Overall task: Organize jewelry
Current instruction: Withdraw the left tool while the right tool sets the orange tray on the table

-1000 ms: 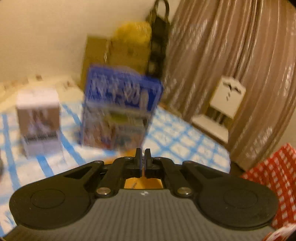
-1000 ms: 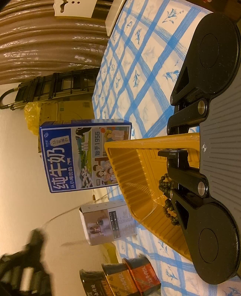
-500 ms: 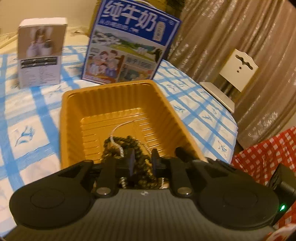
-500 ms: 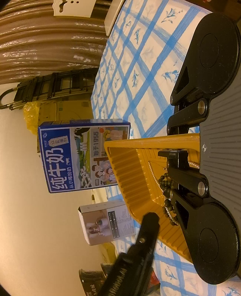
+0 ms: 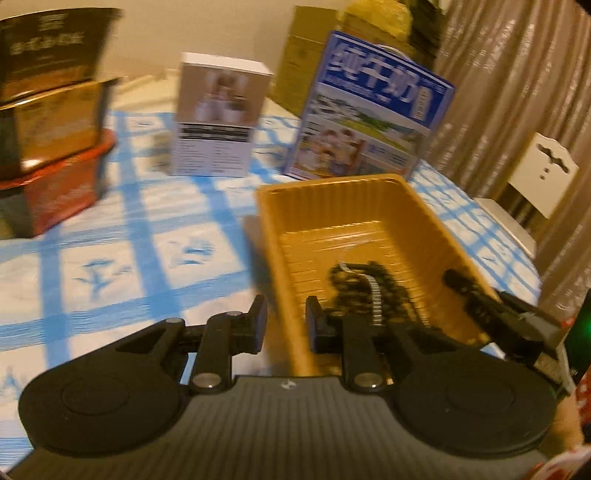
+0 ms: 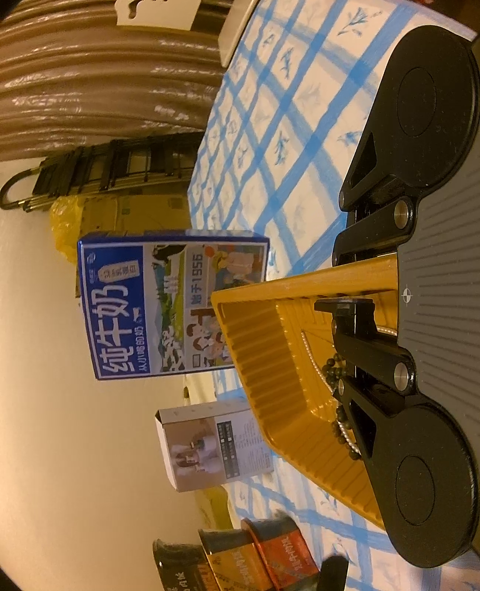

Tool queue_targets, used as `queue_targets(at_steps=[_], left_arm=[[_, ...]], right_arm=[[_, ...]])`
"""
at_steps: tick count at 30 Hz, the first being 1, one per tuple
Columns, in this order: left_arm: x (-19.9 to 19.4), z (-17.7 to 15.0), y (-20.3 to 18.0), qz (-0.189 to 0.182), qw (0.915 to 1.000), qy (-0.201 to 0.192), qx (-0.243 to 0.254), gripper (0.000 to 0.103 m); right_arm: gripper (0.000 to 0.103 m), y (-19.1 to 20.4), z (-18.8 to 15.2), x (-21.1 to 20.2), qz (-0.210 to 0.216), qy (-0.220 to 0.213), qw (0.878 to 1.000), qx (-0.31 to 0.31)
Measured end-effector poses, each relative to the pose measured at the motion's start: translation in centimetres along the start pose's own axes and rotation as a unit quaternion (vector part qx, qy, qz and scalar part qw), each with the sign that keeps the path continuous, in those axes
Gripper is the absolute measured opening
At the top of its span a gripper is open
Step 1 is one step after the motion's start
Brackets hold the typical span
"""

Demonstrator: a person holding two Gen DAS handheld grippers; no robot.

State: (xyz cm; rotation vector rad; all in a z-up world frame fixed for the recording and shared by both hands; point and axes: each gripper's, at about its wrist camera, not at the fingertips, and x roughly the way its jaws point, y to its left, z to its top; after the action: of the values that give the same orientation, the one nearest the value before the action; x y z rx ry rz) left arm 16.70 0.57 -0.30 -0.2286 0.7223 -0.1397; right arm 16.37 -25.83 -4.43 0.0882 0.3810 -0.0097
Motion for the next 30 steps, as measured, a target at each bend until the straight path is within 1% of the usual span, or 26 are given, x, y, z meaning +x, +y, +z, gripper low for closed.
queue_targets(at_steps=[3,6,9,11,12,13,14,15,16,17,19,23,25,27,30], left_arm=[[-0.3,-0.3,1.2,0.025,0.9997,-0.002,-0.003,0.021],[-0.7,-0.7,2.1,0.036,0.9993,-0.001,-0.007,0.023],[-1.0,-1.3,2.5,0.045,0.9990,0.001,-0.005,0.029],[-1.1,-1.6,2.5,0.051,0.9987,0.003,-0.004,0.035],[-1.2,-1.8,2.5,0.053,0.9986,0.004,-0.004,0.036],[-1.3,-1.9,2.5,0.056,0.9984,0.005,-0.004,0.036],[-1.3,-2.0,2.5,0.058,0.9983,0.005,-0.004,0.037],[-1.3,-2.1,2.5,0.061,0.9981,0.004,-0.003,0.038],[-1.4,-2.2,2.5,0.065,0.9979,0.004,-0.001,0.040],[-1.6,-2.2,2.4,0.070,0.9975,0.002,0.001,0.042],[-1.9,-2.4,2.3,0.080,0.9967,-0.002,0.008,0.043],[-2.8,-2.6,1.8,0.101,0.9944,-0.009,0.031,0.050],[-3.5,-2.9,1.3,0.108,0.9928,-0.015,0.050,0.051],[-4.2,-3.2,1.0,0.111,0.9914,-0.019,0.066,0.054],[-5.6,-3.6,0.6,0.111,0.9907,-0.020,0.075,0.059]], right_arm=[[0.005,-0.9,-0.1,1.0,0.008,0.013,1.000,0.016],[0.006,-2.3,-0.4,1.9,0.020,0.029,0.998,0.053],[0.006,-3.4,-0.7,2.4,0.028,0.048,0.996,0.074],[0.009,-3.9,-0.8,2.7,0.035,0.058,0.994,0.084],[0.020,-4.2,-0.8,2.8,0.040,0.063,0.993,0.090],[0.044,-4.2,-0.9,2.7,0.041,0.062,0.993,0.094],[0.058,-4.4,-0.8,2.3,0.037,0.048,0.993,0.098],[0.075,-4.5,-0.7,1.7,0.032,0.033,0.994,0.103],[0.076,-4.7,-0.5,1.3,0.031,0.021,0.993,0.108],[0.076,-5.0,-0.3,1.0,0.031,0.019,0.993,0.111],[0.077,-5.4,-0.2,0.5,0.024,0.017,0.992,0.120],[0.078,-5.5,0.3,-1.1,0.015,0.019,0.991,0.134],[0.079,-4.9,1.0,-2.4,0.010,0.014,0.991,0.130],[0.080,-4.0,1.8,-3.7,0.020,0.011,0.992,0.125],[0.080,-1.8,2.5,-6.0,0.036,0.012,0.995,0.089]])
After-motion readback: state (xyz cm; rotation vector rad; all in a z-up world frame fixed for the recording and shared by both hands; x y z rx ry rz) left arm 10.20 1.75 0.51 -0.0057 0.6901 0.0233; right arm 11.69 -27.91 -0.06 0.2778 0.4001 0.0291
